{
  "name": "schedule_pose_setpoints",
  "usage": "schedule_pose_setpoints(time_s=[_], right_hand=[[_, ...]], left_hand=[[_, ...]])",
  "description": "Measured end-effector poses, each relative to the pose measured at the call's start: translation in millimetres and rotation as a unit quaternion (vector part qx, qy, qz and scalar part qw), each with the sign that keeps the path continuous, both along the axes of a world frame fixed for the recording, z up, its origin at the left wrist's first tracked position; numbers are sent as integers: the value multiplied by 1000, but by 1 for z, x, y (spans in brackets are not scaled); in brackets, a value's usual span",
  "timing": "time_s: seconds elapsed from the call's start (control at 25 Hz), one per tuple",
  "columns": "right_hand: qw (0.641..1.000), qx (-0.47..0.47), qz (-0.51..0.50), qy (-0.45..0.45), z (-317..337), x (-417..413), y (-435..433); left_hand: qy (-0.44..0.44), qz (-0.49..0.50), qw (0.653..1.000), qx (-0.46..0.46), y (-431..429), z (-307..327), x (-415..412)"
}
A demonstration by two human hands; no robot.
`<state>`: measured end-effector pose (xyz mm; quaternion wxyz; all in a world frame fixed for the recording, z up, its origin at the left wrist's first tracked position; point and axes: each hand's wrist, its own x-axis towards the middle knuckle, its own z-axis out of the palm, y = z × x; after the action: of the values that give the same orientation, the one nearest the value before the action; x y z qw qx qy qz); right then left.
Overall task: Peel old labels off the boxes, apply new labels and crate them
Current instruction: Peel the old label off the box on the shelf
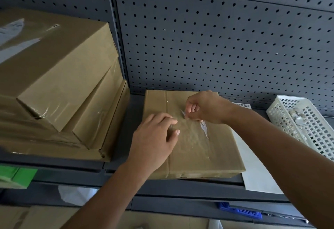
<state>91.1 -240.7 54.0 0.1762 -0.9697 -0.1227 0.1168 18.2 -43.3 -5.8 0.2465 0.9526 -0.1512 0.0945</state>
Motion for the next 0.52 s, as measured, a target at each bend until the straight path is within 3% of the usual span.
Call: schedule_pose_setpoints(time_s=[0.2, 0.52], right_hand=[[999, 31, -17, -22, -3, -3, -2], [1000, -6, 12, -11, -4, 1, 2]], left_hand=[[2, -1, 1000, -5, 0, -1, 0], [-1, -1, 1000, 5, 0, -1, 1]])
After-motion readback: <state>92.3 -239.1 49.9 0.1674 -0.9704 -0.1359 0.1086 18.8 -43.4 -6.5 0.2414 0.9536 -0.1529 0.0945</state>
